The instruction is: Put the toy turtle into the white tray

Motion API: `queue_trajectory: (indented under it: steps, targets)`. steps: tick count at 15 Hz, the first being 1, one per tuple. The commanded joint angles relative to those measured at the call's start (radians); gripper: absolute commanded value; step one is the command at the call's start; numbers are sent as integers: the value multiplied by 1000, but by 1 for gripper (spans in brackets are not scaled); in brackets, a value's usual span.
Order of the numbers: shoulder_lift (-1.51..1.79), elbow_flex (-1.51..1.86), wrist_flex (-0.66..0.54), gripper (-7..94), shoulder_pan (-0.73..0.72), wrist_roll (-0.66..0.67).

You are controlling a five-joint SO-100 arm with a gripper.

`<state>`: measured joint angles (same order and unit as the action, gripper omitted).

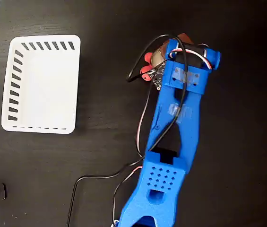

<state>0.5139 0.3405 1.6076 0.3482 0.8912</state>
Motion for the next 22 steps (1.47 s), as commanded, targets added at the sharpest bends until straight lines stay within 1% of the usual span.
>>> queue_trajectory:
  steps: [1,2,5,7,10,12,15,17,19,22]
  targets:
    - [97,-61,17,0,35,-23]
    - [115,-89,31,0,37,-43]
    - [222,-150,127,0,54,-81]
    - [373,-52,147,0,57,-106]
    - [632,155,147,0,11,-202]
    - [811,302,141,0,-84,-308]
    - [1008,482,115,0,-290,-477]
    - [1081,577,97,0,-423,-591]
    - [1111,661,83,0,-551,-683]
    - [1055,657,41,0,-629,-761]
